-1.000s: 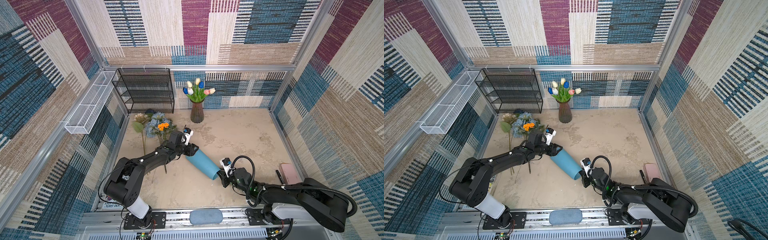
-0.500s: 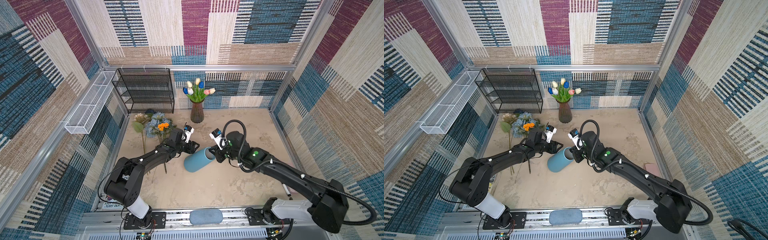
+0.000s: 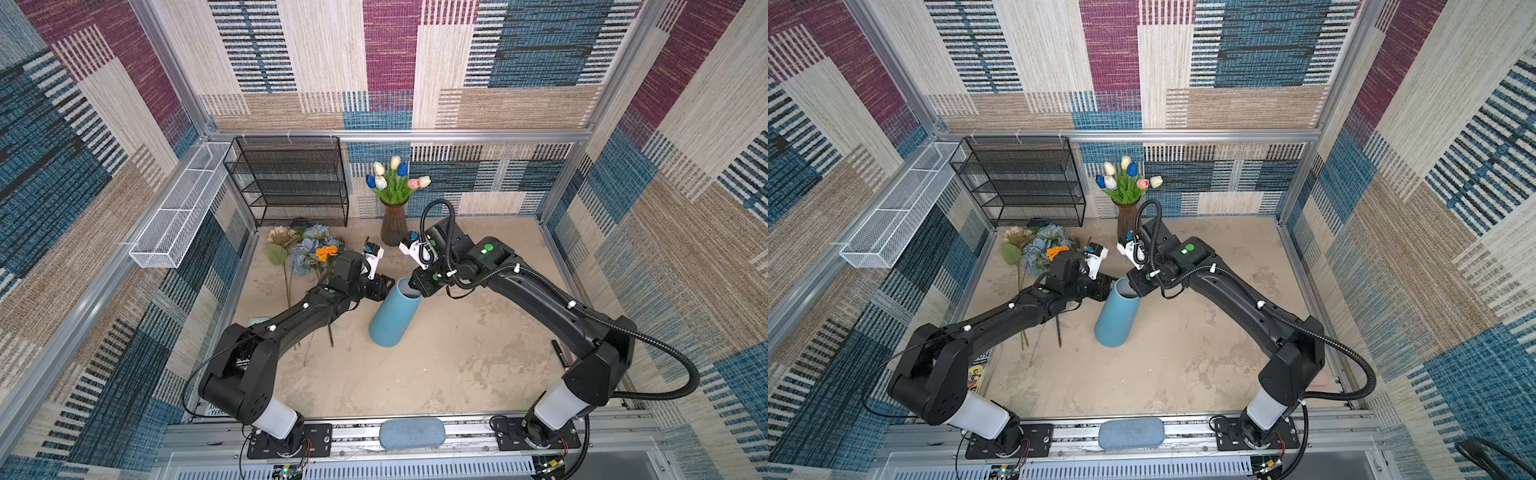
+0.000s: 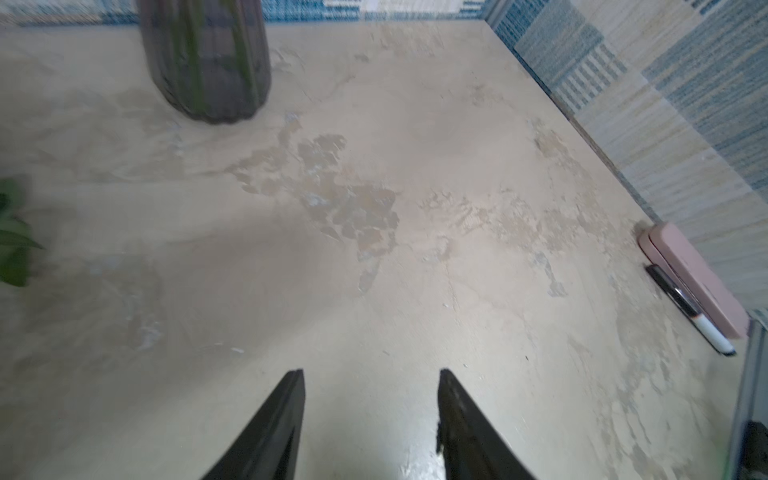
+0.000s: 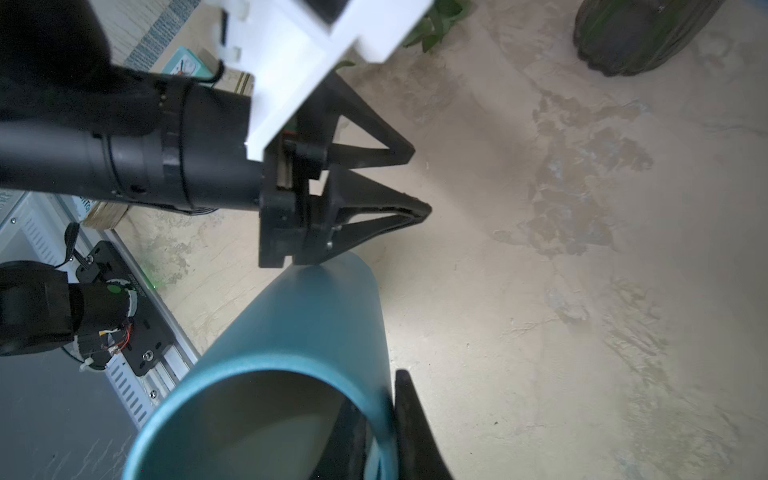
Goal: Arrange the flowers into the vase
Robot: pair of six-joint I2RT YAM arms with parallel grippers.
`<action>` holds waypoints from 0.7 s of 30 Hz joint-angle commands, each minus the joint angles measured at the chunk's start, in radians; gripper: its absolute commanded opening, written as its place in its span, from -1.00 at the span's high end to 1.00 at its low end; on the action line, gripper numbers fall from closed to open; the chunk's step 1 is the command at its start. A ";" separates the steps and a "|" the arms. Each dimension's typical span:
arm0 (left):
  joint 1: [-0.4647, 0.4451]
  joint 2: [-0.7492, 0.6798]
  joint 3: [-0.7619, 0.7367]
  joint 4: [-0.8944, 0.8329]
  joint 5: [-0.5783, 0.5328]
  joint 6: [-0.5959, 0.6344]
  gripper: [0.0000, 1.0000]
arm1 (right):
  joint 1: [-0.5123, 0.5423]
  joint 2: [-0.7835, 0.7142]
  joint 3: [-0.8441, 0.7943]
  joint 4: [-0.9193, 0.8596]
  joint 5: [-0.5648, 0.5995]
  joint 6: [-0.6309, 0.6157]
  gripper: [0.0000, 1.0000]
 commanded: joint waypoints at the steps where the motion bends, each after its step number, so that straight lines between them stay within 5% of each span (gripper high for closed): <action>1: 0.014 -0.041 0.009 -0.034 -0.074 0.043 -0.17 | -0.019 0.016 0.059 0.054 0.050 -0.008 1.00; 13: 0.112 -0.138 0.047 -0.116 -0.259 0.071 -0.19 | -0.080 0.075 0.144 -0.045 0.138 -0.076 1.00; 21: 0.114 -0.232 0.072 -0.370 -0.390 0.017 -0.27 | -0.135 0.200 0.299 -0.134 0.223 -0.083 1.00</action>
